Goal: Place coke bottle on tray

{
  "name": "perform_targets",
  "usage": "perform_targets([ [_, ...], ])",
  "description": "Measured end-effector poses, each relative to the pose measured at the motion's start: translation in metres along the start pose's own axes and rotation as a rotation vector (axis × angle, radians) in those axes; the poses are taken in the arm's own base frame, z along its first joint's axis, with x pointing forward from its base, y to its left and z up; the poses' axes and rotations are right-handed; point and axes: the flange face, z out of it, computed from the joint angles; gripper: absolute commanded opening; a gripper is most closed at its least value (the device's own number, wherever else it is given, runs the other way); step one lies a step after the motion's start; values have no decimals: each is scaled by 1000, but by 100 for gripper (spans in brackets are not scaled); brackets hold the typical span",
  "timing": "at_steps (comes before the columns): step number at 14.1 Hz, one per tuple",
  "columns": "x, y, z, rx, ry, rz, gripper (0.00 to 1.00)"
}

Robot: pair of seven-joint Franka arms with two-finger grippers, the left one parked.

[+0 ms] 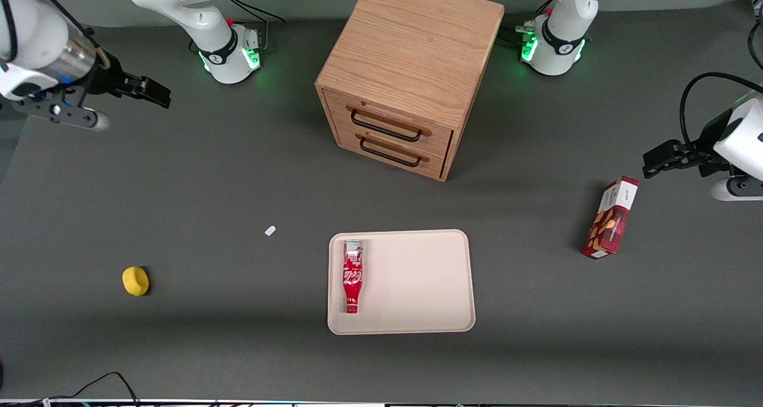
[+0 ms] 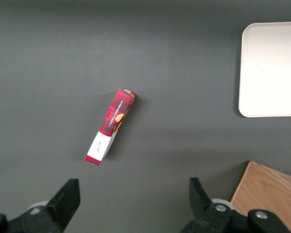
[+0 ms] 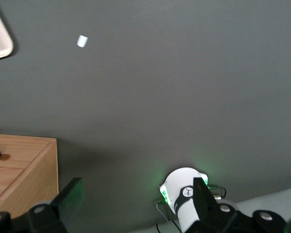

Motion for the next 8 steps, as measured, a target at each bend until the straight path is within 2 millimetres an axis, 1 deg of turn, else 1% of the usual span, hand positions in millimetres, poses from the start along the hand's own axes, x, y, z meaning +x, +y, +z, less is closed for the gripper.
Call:
perform_targets([
  [1, -9, 14, 0, 12, 5, 15, 100],
  [2, -17, 22, -3, 22, 13, 21, 100],
  [4, -29, 33, -13, 42, 42, 31, 100],
  [6, -26, 42, -19, 65, 55, 46, 100],
  [8, -18, 41, -22, 88, 52, 50, 100],
])
